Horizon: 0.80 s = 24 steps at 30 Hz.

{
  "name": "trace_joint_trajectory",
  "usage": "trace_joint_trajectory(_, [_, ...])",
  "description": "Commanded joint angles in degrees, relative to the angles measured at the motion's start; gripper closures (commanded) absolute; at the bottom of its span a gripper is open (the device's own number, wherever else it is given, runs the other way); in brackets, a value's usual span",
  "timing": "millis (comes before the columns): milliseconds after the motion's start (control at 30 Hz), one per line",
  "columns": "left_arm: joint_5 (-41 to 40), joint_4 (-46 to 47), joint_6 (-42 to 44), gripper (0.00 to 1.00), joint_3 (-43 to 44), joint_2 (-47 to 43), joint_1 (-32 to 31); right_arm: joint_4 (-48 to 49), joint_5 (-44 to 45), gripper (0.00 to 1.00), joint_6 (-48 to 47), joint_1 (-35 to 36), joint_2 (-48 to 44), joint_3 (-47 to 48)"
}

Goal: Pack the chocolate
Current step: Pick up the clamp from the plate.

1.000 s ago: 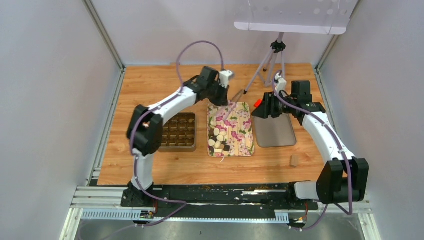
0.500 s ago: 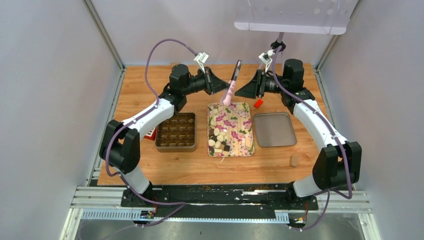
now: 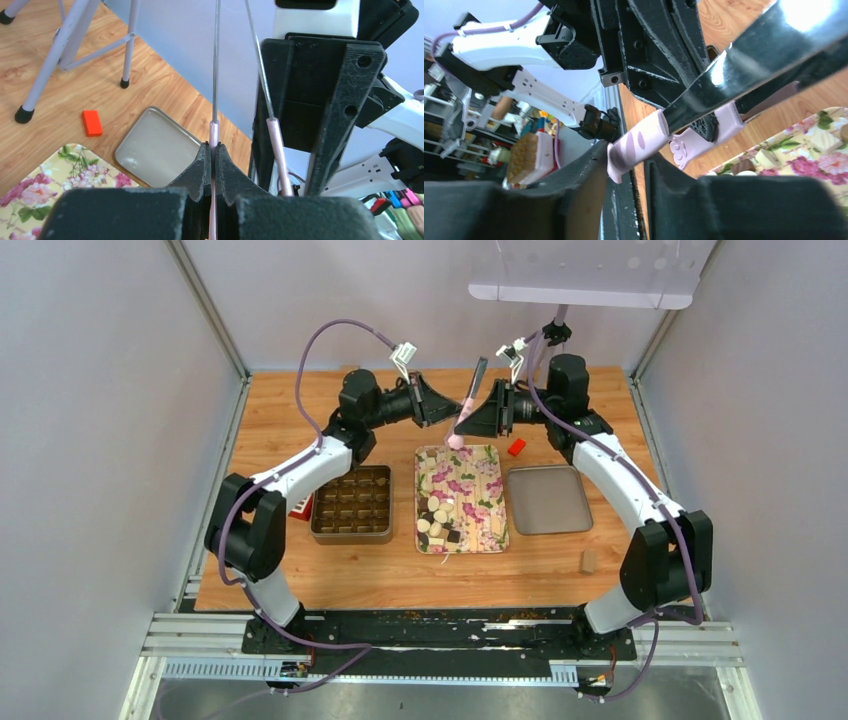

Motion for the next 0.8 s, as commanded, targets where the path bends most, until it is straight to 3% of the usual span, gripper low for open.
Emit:
trace_joint_trajectory(0, [0.29,4.19,-1.36,1.00,2.42,0.13,0.05,1.54,0.05,0.74,-1.98,1.41,0.12,3.72])
trace_joint_trajectory(67, [0.82,3.89,-0.25,1.00,2.45,0.06,0.03,0.38,0.04,0.90,-4.22,1.75,0.22,4.21])
trace_joint_trajectory(100, [1.55,3.86,0.86,0.95,2.35,0.00,0.08,-1.27,0.12,0.97,-5.76,1.75,0.17,4.42])
trace_joint_trajectory(167, [4.87,3.04,3.30,0.71,1.98,-0.65,0.84,-4.61,0.15,1.00,-9.21,1.68,-0.21,4.73])
trace_joint_trajectory(200, [6.56,1.77,4.41,0.63,1.49,-1.17,1.72,-6.21,-0.15,1.00,-11.52,1.70,-0.53,4.73])
trace_joint_trajectory(300, [11.26,-8.20,13.64,0.51,-0.20,-4.83,6.02,-17.62,-0.09,1.00,-24.34,1.75,-2.46,5.29])
trace_joint_trajectory(400, [11.66,-27.52,35.82,0.42,-2.10,-13.33,9.95,-32.37,2.38,1.00,-39.80,1.75,-4.03,6.71])
trace_joint_trajectory(467, [11.90,-39.50,56.60,0.35,-2.61,-18.91,10.49,-38.54,3.50,1.00,-47.47,1.81,-5.36,6.73])
trace_joint_trajectory(500, [12.78,-42.23,62.38,0.32,-3.33,-21.50,10.43,-40.86,3.45,1.00,-50.24,1.95,-5.95,6.80])
trace_joint_trajectory(633, [13.09,-27.77,61.25,0.17,-12.17,-32.56,8.07,-53.90,4.47,1.00,-66.04,5.20,-7.17,9.02])
trace_joint_trajectory(700, [13.42,-28.89,64.15,0.15,-11.39,-34.36,5.03,-58.73,6.07,1.00,-72.47,7.75,-7.74,9.77])
trace_joint_trajectory(767, [13.03,-35.99,68.85,0.15,-8.39,-33.82,1.70,-61.20,8.14,1.00,-75.97,10.15,-7.96,10.41])
